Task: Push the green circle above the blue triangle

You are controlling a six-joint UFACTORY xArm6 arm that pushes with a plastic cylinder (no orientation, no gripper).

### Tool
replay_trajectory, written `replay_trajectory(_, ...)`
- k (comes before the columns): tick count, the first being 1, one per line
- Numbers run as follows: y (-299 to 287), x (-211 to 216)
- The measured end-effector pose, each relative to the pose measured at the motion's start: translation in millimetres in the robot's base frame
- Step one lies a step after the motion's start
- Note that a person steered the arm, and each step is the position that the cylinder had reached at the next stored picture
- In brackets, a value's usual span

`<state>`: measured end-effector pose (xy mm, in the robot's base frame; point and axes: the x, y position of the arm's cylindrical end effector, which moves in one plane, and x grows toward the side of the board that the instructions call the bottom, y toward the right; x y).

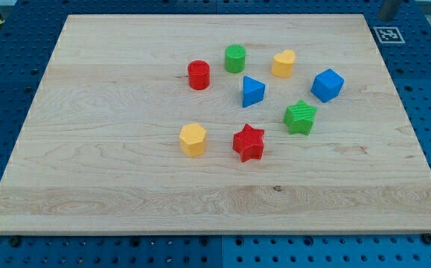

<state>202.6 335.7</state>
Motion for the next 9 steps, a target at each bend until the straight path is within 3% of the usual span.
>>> replay_trajectory(3,-8,12)
replay_trajectory(5,-114,82)
replay_trajectory(7,-212,87)
replay_trajectory(9,-243,89)
